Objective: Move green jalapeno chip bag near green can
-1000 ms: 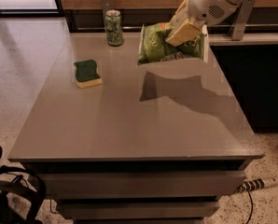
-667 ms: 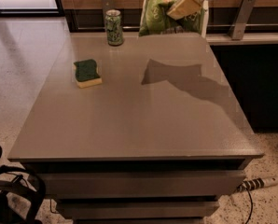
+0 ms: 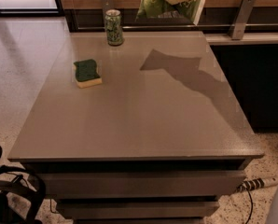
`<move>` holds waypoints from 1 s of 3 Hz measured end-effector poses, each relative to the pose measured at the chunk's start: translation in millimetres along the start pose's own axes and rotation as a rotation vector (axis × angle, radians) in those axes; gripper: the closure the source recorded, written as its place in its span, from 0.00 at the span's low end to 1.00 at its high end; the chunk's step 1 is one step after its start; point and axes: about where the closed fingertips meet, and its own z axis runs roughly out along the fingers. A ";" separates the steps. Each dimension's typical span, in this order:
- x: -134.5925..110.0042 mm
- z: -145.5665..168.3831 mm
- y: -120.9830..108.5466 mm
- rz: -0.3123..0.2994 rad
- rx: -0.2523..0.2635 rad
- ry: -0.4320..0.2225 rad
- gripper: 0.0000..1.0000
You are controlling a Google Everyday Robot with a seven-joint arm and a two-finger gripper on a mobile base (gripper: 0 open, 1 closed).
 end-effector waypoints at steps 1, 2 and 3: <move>5.9 30.5 3.7 0.014 0.045 0.096 1.00; 5.6 30.5 3.8 0.014 0.045 0.095 1.00; 4.8 44.2 -3.4 -0.010 0.036 0.110 1.00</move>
Offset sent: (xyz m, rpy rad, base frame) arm 0.0141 0.0098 -0.0160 -0.0444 -0.0087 -0.0730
